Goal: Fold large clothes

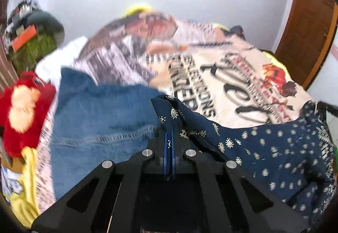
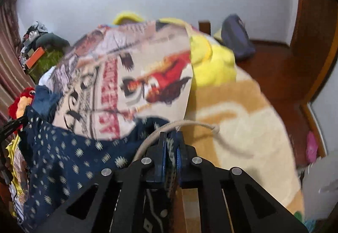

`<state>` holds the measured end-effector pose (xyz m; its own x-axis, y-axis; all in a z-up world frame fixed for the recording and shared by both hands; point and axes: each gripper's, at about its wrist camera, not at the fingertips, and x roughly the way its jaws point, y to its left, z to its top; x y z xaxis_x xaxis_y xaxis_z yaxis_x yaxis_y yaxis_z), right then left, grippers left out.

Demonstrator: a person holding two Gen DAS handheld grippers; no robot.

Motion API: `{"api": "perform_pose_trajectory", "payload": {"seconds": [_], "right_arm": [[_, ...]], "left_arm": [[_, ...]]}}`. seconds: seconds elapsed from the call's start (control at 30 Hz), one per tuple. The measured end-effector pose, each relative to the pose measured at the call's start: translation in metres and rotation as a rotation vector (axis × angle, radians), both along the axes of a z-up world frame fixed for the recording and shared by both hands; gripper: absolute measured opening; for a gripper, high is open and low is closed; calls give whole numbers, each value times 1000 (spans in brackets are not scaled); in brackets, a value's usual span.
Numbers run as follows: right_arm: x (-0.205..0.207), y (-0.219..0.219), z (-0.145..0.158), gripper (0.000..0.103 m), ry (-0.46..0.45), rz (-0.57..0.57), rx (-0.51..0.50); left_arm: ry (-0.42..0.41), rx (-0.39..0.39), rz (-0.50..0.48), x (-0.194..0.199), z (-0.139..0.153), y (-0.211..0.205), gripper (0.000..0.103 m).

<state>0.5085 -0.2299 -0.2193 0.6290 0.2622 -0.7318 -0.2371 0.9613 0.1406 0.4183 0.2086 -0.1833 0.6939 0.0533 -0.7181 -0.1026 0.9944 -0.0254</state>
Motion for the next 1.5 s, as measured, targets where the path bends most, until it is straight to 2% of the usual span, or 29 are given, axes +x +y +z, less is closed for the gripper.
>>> {"api": "perform_pose_trajectory", "payload": {"seconds": [0.17,0.3,0.4,0.47,0.53,0.6,0.7,0.77,0.87,0.9,1.0,1.13,1.23,1.33,1.4,1.5], "right_arm": [[3,0,45,2,-119,-33,-3],[-2,13,51,2,-104,39,-9],[-8,31,36,2,-63,96,-74],[-9,42,21,2,-26,117,-101],[-9,49,5,2,23,130,-94],[-7,59,-15,2,86,162,-77],[-5,72,-39,2,142,184,-82],[-2,81,-55,2,151,178,-148],[-3,86,-67,2,116,173,-238],[-4,88,-68,2,106,178,-251],[-7,89,-68,2,89,195,-276],[-6,84,-66,2,92,182,-282],[-10,81,-69,3,85,140,-346],[-14,76,-71,3,83,105,-392],[-17,75,-73,3,75,88,-438],[-19,73,-74,3,79,73,-458]], "left_arm": [[-67,-13,-7,-6,36,-1,2],[-71,15,40,-2,38,5,2],[-46,-5,103,7,27,26,2],[-23,14,149,12,14,39,2],[12,44,195,16,-3,54,2],[63,41,232,19,-24,72,2],[123,0,247,19,-52,95,3],[152,-5,249,19,-65,101,3],[207,100,273,23,-83,102,3],[213,106,273,22,-87,104,3],[196,57,270,18,-87,111,3],[201,94,263,9,-79,107,4],[198,87,241,-4,-67,104,5],[180,75,226,-22,-52,100,11],[163,51,218,-38,-42,97,28],[149,31,200,-60,-31,88,40]]}}
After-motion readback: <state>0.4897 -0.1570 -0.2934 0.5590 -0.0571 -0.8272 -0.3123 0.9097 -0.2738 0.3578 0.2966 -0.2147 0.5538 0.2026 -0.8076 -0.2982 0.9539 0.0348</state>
